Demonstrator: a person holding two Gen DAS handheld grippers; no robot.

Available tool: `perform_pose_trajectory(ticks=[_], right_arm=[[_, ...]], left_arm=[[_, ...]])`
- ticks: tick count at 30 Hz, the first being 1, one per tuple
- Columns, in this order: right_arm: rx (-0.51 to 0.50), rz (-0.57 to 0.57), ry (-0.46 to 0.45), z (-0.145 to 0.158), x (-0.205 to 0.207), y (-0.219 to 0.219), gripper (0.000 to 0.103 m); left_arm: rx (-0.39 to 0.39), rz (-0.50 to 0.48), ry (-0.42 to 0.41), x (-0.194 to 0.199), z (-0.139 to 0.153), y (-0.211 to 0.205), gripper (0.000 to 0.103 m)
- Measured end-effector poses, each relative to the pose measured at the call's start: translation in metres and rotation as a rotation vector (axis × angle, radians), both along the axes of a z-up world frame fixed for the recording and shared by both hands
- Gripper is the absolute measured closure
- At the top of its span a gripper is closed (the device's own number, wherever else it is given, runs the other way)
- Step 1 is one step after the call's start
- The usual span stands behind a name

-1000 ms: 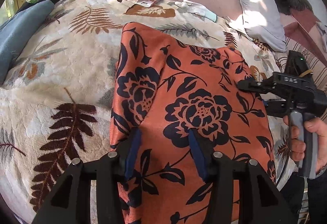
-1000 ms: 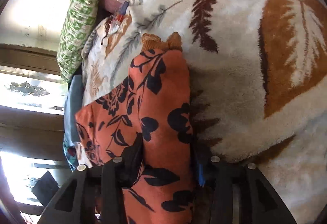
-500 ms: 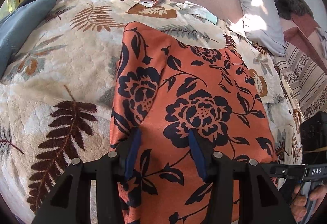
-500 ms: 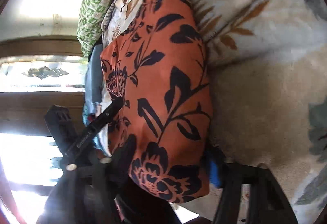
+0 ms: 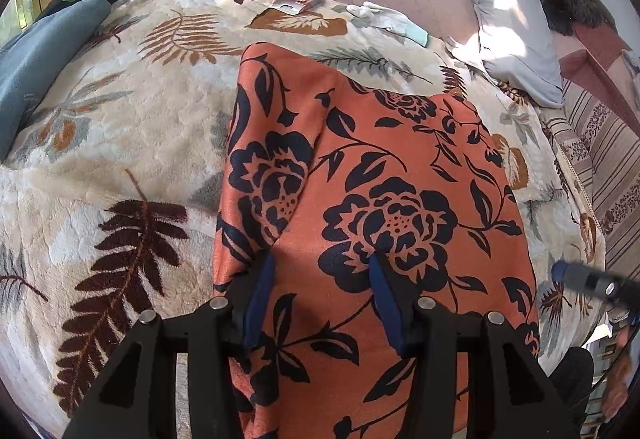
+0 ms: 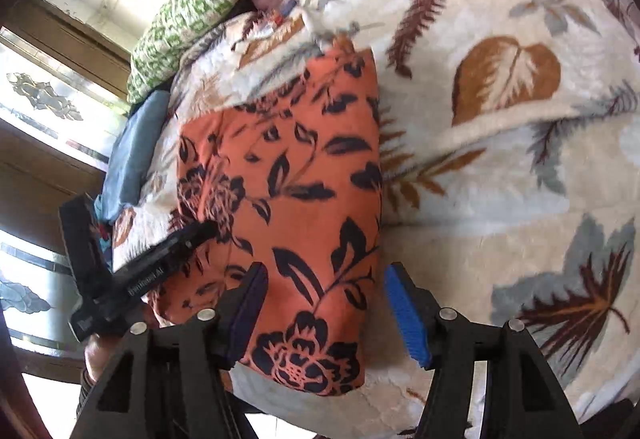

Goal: Fold small clothes

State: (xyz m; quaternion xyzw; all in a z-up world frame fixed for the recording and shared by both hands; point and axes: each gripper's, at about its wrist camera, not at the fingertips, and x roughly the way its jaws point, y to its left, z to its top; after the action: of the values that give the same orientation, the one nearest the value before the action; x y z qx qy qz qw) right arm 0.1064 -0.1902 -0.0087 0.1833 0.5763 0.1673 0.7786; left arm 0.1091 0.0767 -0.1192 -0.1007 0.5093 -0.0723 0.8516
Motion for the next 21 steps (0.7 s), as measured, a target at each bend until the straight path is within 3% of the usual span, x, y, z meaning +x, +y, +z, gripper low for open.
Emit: perform_pose_trajectory(ticks=[3,6,7,9,11,15,16,18,19,21], right_arm=[[0.113,0.017,-0.036,0.018,0.020,0.006,0.037],[0.237,0.041,-0.006,0.003,0.048,0.023,0.030],[0.249,0.045,0.023,-0.015,0.057,0.027,0.023],[0.223,0.049,0.154,-0.062,0.076,0.036,0.022],[0.270,-0.014,0.132,-0.047,0.075,0.033,0.023],[0.242,0.033,0.034,-0.007,0.064,0.038,0.023],[0.249,0.040,0.022,-0.009,0.061,0.037,0.022],[0.198,0.071,0.124,-0.048,0.071,0.041,0.020],[0.232,0.044,0.128,-0.056,0.072,0.037,0.021],[0.282,-0.009,0.128,-0.037,0.071,0.029,0.021]], left_arm=[[-0.005,-0.005,0.002,0.000,0.000,0.001,0.052],[-0.009,-0.010,0.003,0.001,-0.001,0.002,0.052],[-0.008,-0.011,0.003,0.001,-0.001,0.001,0.052],[0.009,-0.023,0.004,0.002,-0.001,-0.002,0.052],[0.022,-0.028,-0.005,0.000,0.000,-0.003,0.052],[0.023,-0.021,-0.004,0.002,-0.001,-0.004,0.052],[0.028,-0.021,-0.005,0.002,-0.001,-0.005,0.051],[0.030,-0.030,0.003,0.003,-0.001,-0.007,0.051],[0.036,-0.032,0.000,0.001,0.002,-0.006,0.051],[-0.021,-0.018,-0.022,-0.005,0.013,0.002,0.051]])
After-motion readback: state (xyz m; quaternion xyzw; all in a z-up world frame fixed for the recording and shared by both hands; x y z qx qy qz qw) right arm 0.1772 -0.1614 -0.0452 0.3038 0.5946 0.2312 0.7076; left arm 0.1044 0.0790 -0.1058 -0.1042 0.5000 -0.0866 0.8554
